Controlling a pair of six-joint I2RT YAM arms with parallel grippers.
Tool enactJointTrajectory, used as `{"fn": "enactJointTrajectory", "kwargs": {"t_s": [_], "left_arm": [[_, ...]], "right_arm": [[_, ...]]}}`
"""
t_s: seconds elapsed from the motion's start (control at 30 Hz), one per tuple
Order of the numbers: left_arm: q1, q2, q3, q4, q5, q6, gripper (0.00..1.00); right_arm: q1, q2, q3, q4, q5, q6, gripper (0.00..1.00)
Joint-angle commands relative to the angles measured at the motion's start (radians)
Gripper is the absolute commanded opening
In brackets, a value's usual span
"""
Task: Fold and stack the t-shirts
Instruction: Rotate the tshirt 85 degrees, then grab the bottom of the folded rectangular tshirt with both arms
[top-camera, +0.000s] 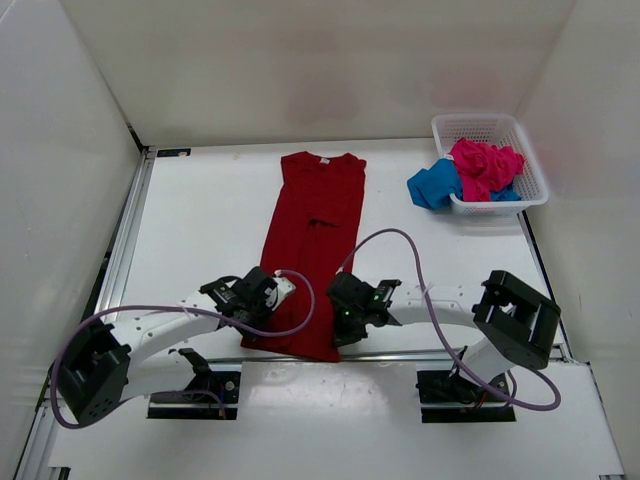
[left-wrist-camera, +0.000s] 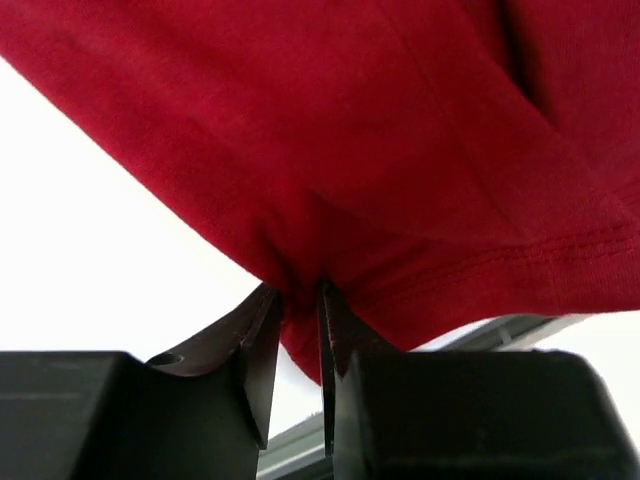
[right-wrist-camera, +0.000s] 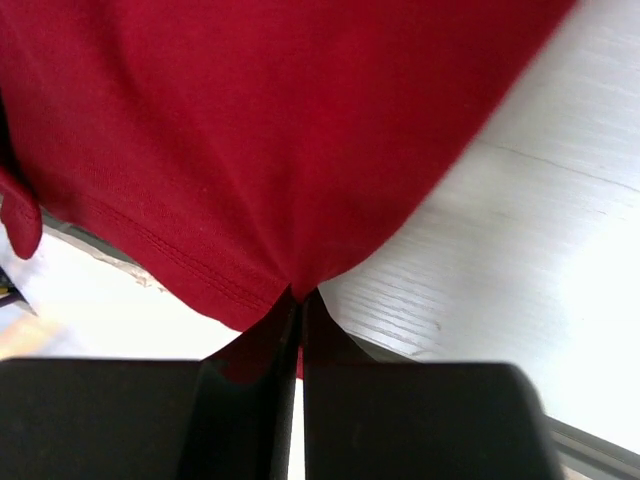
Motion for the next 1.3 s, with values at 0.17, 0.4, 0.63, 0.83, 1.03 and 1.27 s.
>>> {"fn": "enactJointTrajectory", "kwargs": {"t_s": [0.17,0.4,0.63,0.83,1.03,1.27], "left_arm": [[-0.073,0.002,0.026,-0.160,-0.049,0.006,0.48],[-0.082,-0.008,0.049,-0.182,-0.034,0.006,0.76],[-0.073,-0.072,-0.007,-0.170,0.098,0.006,0.76],[-0.073,-0.069,-0.041,-0.127,0.110,0.006,0.75],[-0.073,-0.035,-0.041,-0.126,0.110,0.006,0.55],[-0.073,-0.035,-0.032,-0.126,0.120,0.006,0.16]], "right_arm": [[-0.018,-0.048,-0.042,-0.024,0.004,0.002,0.00],[-0.009,-0.058,-0.033,-0.015,-0.015,-0.054,0.31],[0.021,-0.078,-0.042,-0.004,-0.043,-0.074,0.38],[0.040,-0.065,-0.053,0.014,-0.043,-0.074,0.44],[0.040,-0.031,-0.044,0.014,-0.052,-0.074,0.41],[0.040,-0.022,-0.054,0.023,-0.085,-0.074,0.27]]}}
